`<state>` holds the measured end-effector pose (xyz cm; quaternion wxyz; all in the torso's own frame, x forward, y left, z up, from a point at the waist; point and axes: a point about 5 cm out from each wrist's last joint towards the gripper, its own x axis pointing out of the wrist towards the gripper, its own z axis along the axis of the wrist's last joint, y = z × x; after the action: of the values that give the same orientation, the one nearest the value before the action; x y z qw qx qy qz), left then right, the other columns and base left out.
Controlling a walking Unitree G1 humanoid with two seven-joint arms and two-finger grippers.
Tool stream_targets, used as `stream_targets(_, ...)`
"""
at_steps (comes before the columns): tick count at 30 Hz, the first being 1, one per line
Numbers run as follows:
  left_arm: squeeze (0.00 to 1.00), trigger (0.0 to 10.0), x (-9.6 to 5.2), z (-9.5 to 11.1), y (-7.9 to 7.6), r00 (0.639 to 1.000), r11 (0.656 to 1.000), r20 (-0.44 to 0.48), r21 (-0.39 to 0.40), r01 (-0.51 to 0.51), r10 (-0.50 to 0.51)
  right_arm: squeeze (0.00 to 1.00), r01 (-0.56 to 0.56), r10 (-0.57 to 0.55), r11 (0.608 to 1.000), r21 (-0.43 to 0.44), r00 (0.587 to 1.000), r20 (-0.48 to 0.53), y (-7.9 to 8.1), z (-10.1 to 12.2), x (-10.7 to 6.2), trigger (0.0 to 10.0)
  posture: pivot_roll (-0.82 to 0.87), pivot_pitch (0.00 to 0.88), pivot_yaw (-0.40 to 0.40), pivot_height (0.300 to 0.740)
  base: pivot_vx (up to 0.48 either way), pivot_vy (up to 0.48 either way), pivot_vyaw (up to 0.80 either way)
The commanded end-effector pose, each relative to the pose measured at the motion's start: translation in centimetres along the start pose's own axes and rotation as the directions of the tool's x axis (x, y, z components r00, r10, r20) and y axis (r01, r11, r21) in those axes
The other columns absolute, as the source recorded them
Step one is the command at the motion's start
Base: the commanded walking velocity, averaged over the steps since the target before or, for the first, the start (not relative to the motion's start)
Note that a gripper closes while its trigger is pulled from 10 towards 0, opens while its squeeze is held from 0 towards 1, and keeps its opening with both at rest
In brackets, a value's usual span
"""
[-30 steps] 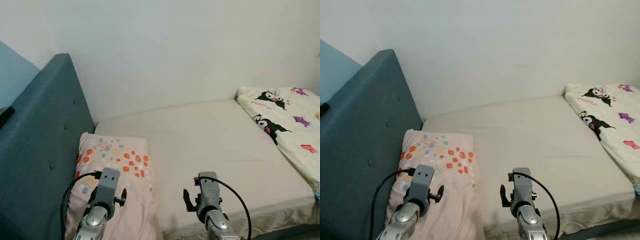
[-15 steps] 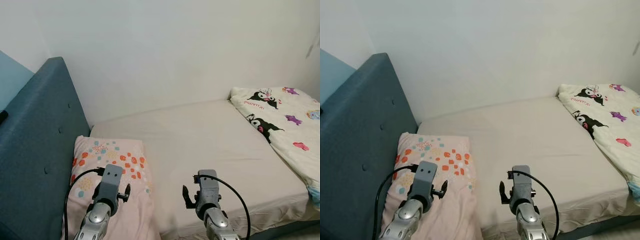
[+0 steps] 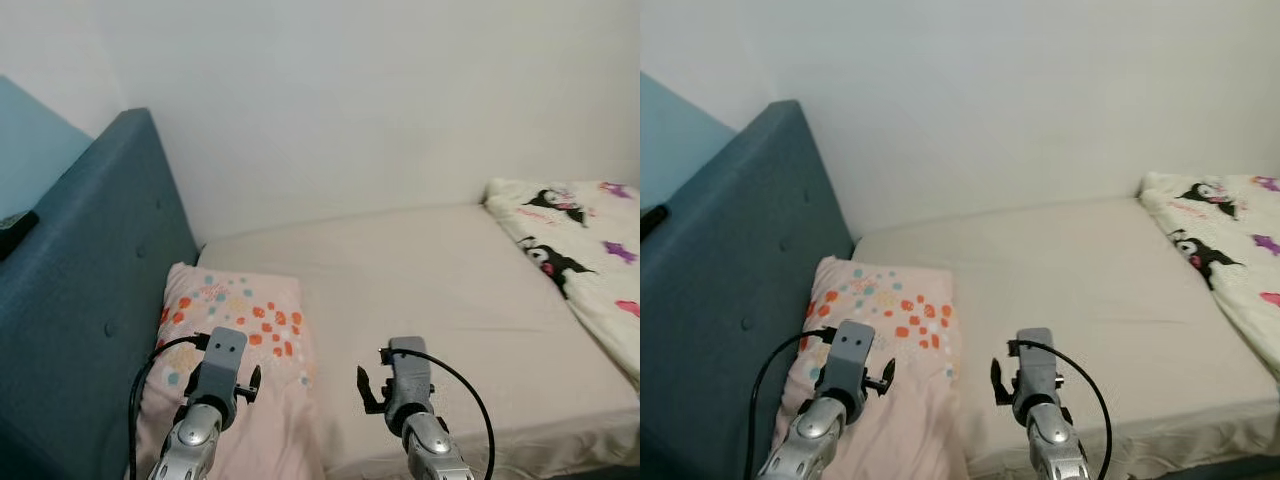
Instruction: Clean up the room
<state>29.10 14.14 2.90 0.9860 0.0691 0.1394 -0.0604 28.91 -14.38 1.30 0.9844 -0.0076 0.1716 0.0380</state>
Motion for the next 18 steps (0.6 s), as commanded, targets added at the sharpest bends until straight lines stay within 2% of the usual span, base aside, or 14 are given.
stream_targets(1, 0.0, 10.0, -0.05, -0.18, 0.36, 0.999, 1.0, -0.022, -0.016, -0.025, 0.025, 0.0, 0.005, -0.004, 1.0, 0.027, 1.0, -0.008, 0.07, -0.27, -0.04, 10.0, -0.02, 0.0, 0.017, 0.74, 0.0, 0.0, 0.0)
stream_targets(14, 0.0, 10.0, 0.04, -0.17, 0.42, 0.999, 1.0, -0.035, 0.007, -0.01, 0.01, 0.0, 0.001, -0.001, 1.0, 0.009, 1.0, -0.027, 0.12, -0.59, -0.08, 10.0, -0.02, 0.0, 0.027, 0.74, 0.0, 0.0, 0.0)
stream_targets(18, 0.0, 10.0, 0.15, -0.18, 0.37, 0.999, 0.999, -0.045, 0.046, 0.005, -0.002, 0.0, -0.011, 0.011, 1.0, -0.008, 1.0, -0.019, 0.17, -0.48, -0.05, 10.0, -0.02, 0.0, 0.028, 0.74, 0.0, 0.0, 0.0)
